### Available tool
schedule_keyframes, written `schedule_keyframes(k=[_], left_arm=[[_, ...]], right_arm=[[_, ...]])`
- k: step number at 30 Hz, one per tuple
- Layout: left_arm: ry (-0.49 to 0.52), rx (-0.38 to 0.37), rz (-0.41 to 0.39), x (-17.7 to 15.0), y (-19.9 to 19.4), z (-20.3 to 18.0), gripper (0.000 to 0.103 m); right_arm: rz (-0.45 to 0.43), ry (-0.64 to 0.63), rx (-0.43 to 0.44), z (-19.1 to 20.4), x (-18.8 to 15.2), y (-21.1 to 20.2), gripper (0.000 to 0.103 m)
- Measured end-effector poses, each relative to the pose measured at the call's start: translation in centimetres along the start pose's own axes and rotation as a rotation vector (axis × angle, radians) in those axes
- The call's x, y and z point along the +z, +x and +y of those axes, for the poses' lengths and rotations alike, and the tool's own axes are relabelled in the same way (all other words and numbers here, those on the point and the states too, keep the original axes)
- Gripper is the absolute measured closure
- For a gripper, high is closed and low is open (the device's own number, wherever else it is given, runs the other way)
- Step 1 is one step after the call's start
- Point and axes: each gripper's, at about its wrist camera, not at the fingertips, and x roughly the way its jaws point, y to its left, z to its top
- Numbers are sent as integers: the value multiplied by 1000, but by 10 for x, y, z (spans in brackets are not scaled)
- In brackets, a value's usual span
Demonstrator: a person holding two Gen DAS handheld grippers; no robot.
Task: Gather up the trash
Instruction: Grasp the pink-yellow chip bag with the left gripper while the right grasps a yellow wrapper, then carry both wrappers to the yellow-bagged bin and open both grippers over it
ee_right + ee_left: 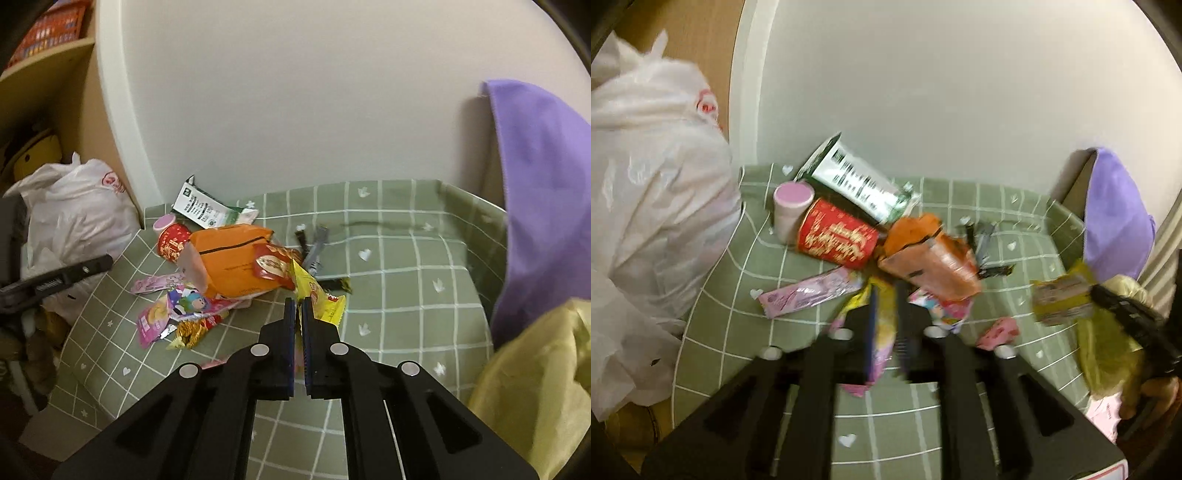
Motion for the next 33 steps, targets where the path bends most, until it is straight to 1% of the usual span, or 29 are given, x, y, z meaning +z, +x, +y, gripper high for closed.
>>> schedule_keyframes(k=[1,2,5,6,9,12,13,14,15,17,18,19,21,23,26,28,32,33], left_arm=[[-8,0,6,-4,6,7,60],[-14,-3,9,-8,10,11,54],[-17,-10,56,-21,32,23,52],[-13,-5,94,-26,43,25,52],[1,8,144,-38,62,23,52],[60,78,180,-51,78,16,52],[78,116,174,-55,81,14,50],[81,131,174,-57,83,14,50],[71,130,168,-59,83,15,50],[62,129,159,-61,82,15,54],[63,122,157,-62,80,15,58],[65,114,152,-62,79,14,64],[57,108,145,-60,75,15,65],[38,102,124,-56,66,15,66],[22,116,80,-42,47,11,66],[14,136,26,-29,29,7,66],[32,189,-111,2,-8,-11,66],[35,184,-156,13,-19,-19,66]], right_arm=[[-1,12,-1,-4,-3,-5,97],[1,26,-1,-7,-6,-10,97],[11,69,-6,-18,-15,-17,97],[12,80,-6,-21,-18,-19,97],[13,114,-4,-28,-21,-25,97],[11,138,-11,-36,-22,-31,97],[12,143,-11,-37,-22,-32,97],[14,146,-13,-38,-22,-32,97],[18,145,-19,-39,-23,-33,97],[23,145,-23,-40,-24,-33,97],[24,144,-24,-40,-25,-34,97],[24,142,-24,-40,-25,-34,97],[20,135,-24,-40,-23,-35,97],[9,125,-25,-39,-20,-38,97],[-9,117,-22,-38,-15,-42,97],[-23,114,-18,-37,-11,-46,97],[-71,99,-26,-37,2,-62,97],[-86,96,-28,-37,5,-67,97]])
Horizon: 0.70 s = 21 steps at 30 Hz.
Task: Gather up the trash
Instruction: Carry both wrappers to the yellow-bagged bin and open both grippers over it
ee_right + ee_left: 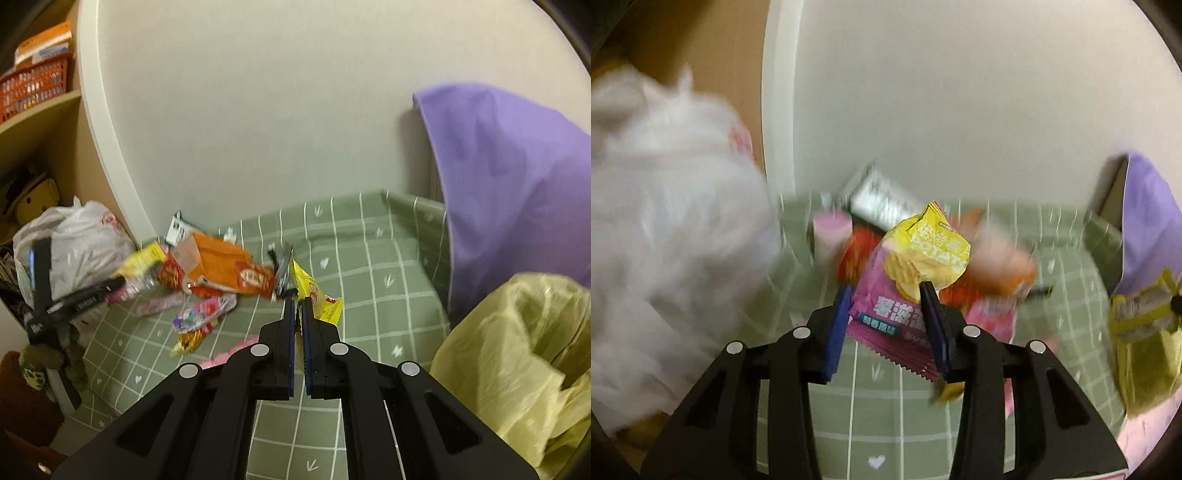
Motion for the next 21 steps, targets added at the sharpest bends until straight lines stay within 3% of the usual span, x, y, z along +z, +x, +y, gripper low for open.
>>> schedule_keyframes(k=[5,11,17,18,21], left_arm=[[30,-132,-106,44,-24,-41,66],[163,-424,-111,72,-32,-137,66],[320,-718,-38,78,-32,-242,65],[373,-788,-3,76,-31,-268,65],[470,-897,87,62,-20,-321,65]], right_arm=[[-87,-18,-21,-12,24,-38,97],[-177,-6,-113,-44,43,-90,97],[-258,21,-300,-93,53,-152,97],[-266,32,-322,-100,53,-159,97],[-292,83,-407,-128,50,-187,97]])
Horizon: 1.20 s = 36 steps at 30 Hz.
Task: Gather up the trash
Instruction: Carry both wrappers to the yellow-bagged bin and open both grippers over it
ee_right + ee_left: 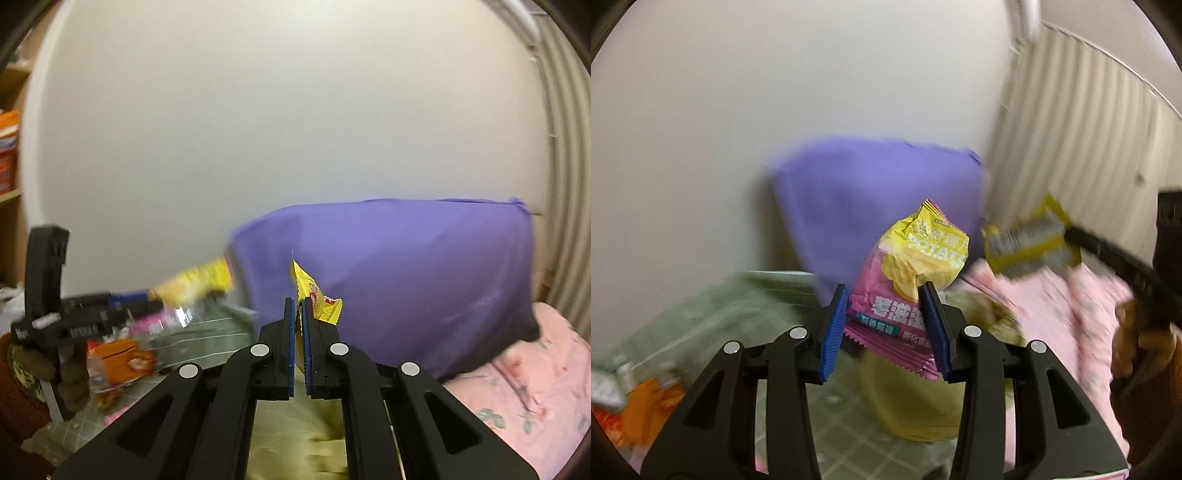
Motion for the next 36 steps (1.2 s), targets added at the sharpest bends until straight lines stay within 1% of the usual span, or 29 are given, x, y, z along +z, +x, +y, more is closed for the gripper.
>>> schedule_keyframes(k=[2,3,4,5,6,8,9,11,13,14,15,17,18,20,23,26,28,30,31,32,34,35,36], left_arm=[[18,-59,77,-1,36,-15,65],[24,-105,151,-5,63,-24,65],[26,-134,199,-10,81,-30,65],[33,-163,263,-17,102,-38,65],[44,-172,305,-25,112,-44,65],[104,-150,405,-44,135,-54,65],[159,-132,460,-56,145,-60,65],[256,-81,524,-77,152,-65,65],[275,-54,539,-87,152,-61,65],[262,-53,536,-86,152,-57,66],[236,-61,524,-83,149,-51,66],[209,-36,499,-81,143,-44,66],[200,-36,485,-78,142,-38,66],[179,-50,468,-73,144,-34,66],[163,-72,469,-74,144,-30,66],[176,-71,488,-78,152,-36,65],[181,-74,504,-81,155,-40,65],[166,-78,489,-80,153,-43,65],[157,-77,483,-69,167,-49,64],[142,-75,474,-67,167,-51,64],[93,-78,447,-60,159,-44,60],[64,-91,430,-56,155,-39,57],[46,-99,419,-55,155,-37,51]], right_arm=[[-6,26,-31,-16,-1,-7,97],[-8,34,-42,-21,-2,-9,97],[-5,45,-58,-28,-5,-11,97],[-3,53,-63,-32,-6,-11,97],[-1,59,-63,-35,-8,-12,97],[6,73,-58,-38,-12,-10,97],[9,78,-53,-39,-13,-7,97],[21,107,-24,-45,-21,-7,97],[49,148,22,-48,-33,3,97],[65,160,36,-42,-42,8,97],[88,170,46,-41,-51,13,97],[161,198,49,-40,-76,33,97],[188,212,51,-40,-86,41,97],[259,230,19,-44,-111,60,97],[320,231,-13,-49,-131,81,97],[355,217,-35,-51,-141,92,97],[363,211,-38,-50,-143,94,97],[361,207,-40,-49,-145,88,97],[361,208,-38,-47,-146,85,97],[360,210,-30,-47,-146,82,97],[357,207,-19,-46,-147,80,97],[356,198,-13,-44,-148,77,97],[356,193,-8,-41,-148,76,97]])
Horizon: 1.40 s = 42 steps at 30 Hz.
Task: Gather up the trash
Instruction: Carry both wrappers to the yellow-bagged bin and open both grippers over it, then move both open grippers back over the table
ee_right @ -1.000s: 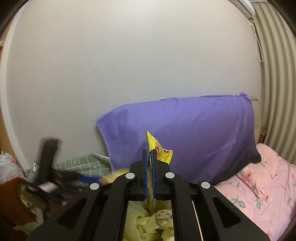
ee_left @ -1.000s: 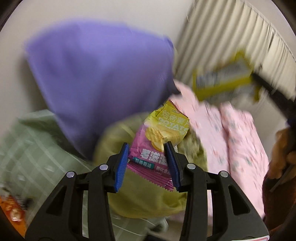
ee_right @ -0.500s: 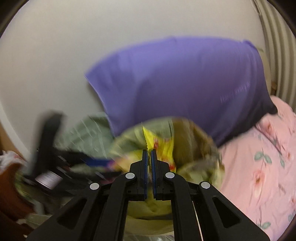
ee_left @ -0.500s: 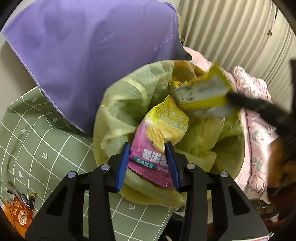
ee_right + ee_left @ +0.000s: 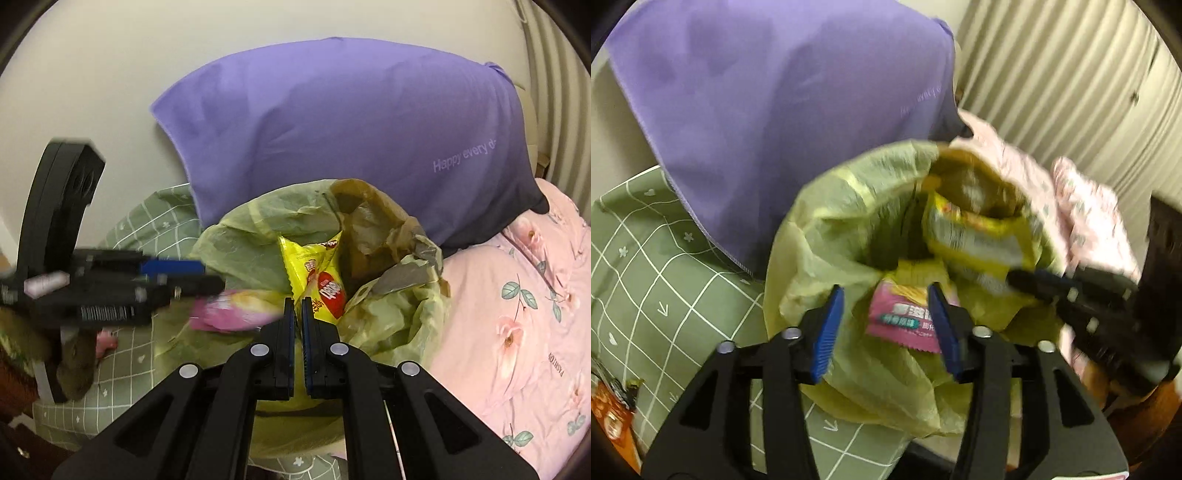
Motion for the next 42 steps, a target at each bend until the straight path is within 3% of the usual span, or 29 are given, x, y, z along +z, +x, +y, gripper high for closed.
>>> schedule_keyframes(k=[6,8,10,14,20,25,28,38,42], left_arm=[[-88,-17,-124,2,-37,11,42],[-100,-6,-167,-1,-46,4,39],[-118,10,-211,-7,-62,6,37],[-151,61,-260,-24,-82,15,37],[-203,179,-331,-64,-117,39,37],[-291,311,-376,-106,-149,73,37],[-361,402,-402,-135,-173,101,37],[-682,654,-469,-248,-259,184,37],[-762,722,-519,-282,-286,194,37]], right_arm=[[-23,3,13,2,-4,-4,95],[-34,-21,-20,4,-4,-8,87],[-44,-37,-18,6,-4,-12,66],[-80,-60,-19,12,0,-22,65],[-131,-81,9,36,13,-31,62],[-170,-102,139,70,22,-33,41],[-155,-137,217,97,26,-26,41],[-96,-327,357,202,27,12,41],[-97,-452,344,251,27,27,41]])
